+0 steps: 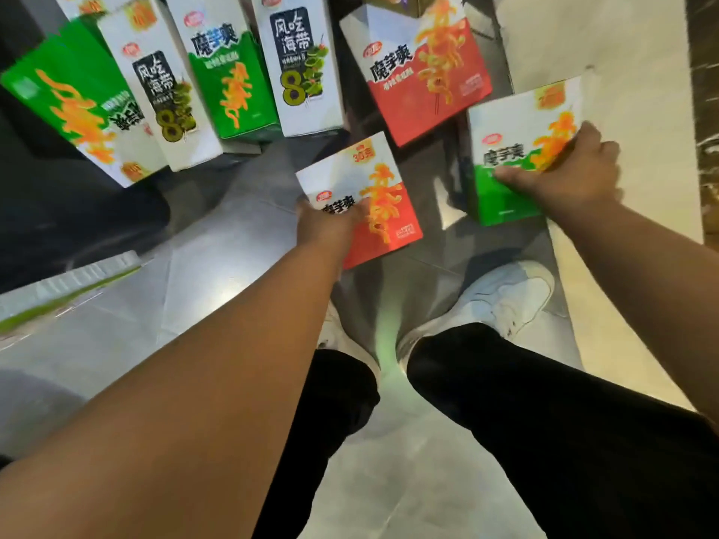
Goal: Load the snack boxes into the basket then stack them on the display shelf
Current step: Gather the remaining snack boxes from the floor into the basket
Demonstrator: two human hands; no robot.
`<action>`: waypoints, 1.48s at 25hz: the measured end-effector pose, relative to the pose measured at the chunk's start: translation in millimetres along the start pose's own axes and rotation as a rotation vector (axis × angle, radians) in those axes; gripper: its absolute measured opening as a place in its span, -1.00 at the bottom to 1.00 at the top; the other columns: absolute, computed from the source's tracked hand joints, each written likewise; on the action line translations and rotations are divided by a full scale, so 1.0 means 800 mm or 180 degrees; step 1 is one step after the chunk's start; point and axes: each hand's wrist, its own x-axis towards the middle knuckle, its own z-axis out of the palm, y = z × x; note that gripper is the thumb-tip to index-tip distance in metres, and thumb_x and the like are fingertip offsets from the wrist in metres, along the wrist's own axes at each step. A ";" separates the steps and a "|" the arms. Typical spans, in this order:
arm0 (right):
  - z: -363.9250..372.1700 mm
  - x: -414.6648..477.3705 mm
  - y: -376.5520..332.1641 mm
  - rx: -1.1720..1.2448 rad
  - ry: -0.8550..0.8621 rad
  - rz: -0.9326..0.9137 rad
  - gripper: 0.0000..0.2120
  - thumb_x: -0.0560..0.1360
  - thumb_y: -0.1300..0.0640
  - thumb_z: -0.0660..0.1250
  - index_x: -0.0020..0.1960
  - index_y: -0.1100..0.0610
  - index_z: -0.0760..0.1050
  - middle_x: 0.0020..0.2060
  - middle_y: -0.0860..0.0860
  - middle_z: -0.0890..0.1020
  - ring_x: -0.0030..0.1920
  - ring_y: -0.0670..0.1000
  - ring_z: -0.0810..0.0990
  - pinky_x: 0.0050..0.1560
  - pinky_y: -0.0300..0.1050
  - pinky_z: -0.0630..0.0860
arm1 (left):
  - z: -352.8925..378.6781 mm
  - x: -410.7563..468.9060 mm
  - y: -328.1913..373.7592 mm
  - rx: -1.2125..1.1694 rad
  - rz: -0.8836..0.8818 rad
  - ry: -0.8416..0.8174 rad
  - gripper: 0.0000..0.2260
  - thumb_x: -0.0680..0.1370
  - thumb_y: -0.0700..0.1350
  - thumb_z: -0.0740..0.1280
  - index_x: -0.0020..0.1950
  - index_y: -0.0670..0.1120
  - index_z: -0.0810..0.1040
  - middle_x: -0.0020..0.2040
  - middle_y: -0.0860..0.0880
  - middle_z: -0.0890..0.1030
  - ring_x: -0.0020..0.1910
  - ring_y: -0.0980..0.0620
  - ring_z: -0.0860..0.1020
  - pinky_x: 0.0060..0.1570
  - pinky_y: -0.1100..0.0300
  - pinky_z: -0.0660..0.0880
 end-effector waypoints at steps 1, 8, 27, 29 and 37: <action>0.011 -0.009 0.000 0.0269 -0.0123 -0.0067 0.00 0.20 -0.30 0.56 0.46 0.08 0.22 0.33 0.18 0.37 0.35 0.25 0.38 0.33 0.23 0.35 | 0.001 0.003 -0.001 0.0011 0.0005 -0.0108 -0.46 0.41 -0.07 0.57 0.22 -0.01 0.31 0.05 0.05 0.56 0.10 -0.05 0.58 0.16 -0.08 0.56; 0.042 -0.054 0.001 0.1621 -0.0855 -0.0252 -0.35 0.31 -0.02 0.59 0.18 -0.06 0.23 0.07 -0.10 0.57 0.08 -0.07 0.58 0.20 0.01 0.53 | -0.011 -0.002 0.008 0.0031 0.0125 -0.0436 -0.53 0.49 -0.09 0.49 0.24 -0.01 0.27 0.10 0.00 0.57 0.11 -0.06 0.60 0.12 -0.06 0.58; -0.442 -0.564 -0.091 0.2956 -0.1500 -0.0134 -0.08 0.06 -0.35 0.58 0.33 -0.09 0.37 0.14 -0.01 0.67 0.07 0.11 0.68 0.11 0.24 0.56 | -0.374 -0.586 0.156 -0.1124 0.1269 -0.0737 -0.75 0.56 -0.04 0.36 0.17 0.06 0.35 0.16 -0.06 0.61 0.04 0.04 0.64 0.00 0.03 0.62; -0.492 -0.608 -0.099 0.2915 -0.1691 -0.0312 -0.04 0.05 -0.39 0.56 0.36 -0.08 0.36 0.15 0.01 0.66 0.08 0.14 0.68 0.14 0.27 0.54 | -0.414 -0.657 0.156 -0.1492 0.1303 -0.0760 -0.70 0.50 0.04 0.38 0.16 0.06 0.37 0.18 -0.12 0.61 0.06 -0.05 0.65 0.08 -0.16 0.59; -0.628 -0.706 -0.132 0.2119 -0.2501 -0.1458 0.07 -0.05 -0.34 0.63 0.37 0.03 0.43 0.15 0.08 0.67 0.08 0.16 0.68 0.11 0.22 0.59 | -0.468 -0.854 0.078 -0.2497 0.1712 -0.0476 -0.49 0.45 -0.13 0.37 0.40 -0.05 0.39 0.19 -0.08 0.65 0.10 -0.07 0.64 0.07 0.00 0.58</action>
